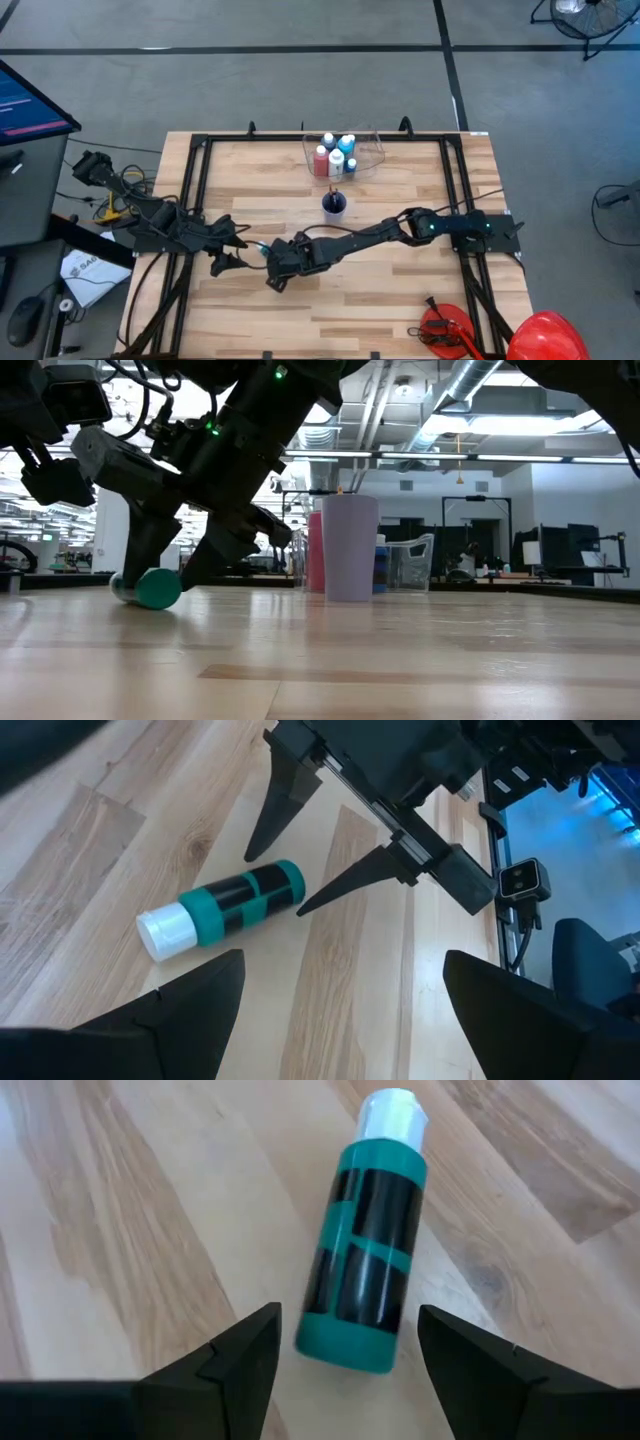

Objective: Pick & Place Paint Supplies
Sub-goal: Put the green paint bottle into the transparent bin

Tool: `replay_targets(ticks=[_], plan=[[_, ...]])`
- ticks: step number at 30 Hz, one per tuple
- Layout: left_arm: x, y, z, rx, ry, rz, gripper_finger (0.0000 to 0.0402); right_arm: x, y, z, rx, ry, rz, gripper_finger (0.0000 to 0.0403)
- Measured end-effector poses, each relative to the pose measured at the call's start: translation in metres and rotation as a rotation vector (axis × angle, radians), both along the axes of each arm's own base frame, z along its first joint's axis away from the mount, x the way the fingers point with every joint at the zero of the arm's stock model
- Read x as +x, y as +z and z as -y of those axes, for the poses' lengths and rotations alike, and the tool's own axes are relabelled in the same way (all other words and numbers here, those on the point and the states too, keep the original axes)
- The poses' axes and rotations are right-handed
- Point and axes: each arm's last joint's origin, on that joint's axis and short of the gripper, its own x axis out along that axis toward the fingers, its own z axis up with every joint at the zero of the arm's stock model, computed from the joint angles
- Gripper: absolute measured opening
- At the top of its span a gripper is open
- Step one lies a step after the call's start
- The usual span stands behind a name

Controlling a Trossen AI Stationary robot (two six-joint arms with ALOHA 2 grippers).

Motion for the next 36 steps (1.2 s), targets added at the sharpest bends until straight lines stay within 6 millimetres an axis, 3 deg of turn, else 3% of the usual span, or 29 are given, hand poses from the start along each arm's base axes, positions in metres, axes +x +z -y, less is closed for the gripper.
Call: replay_targets(ticks=[26, 36], plan=[[0.000, 0.000, 0.000, -0.004, 0.006, 0.001, 0.0335, -0.003, -0.008, 0.017, 0.011, -0.076, -0.079, 0.0227], [0.000, 0.000, 0.000, -0.003, 0.008, 0.001, 0.0335, -0.002, -0.008, 0.017, -0.041, 0.004, -0.086, 0.0227]])
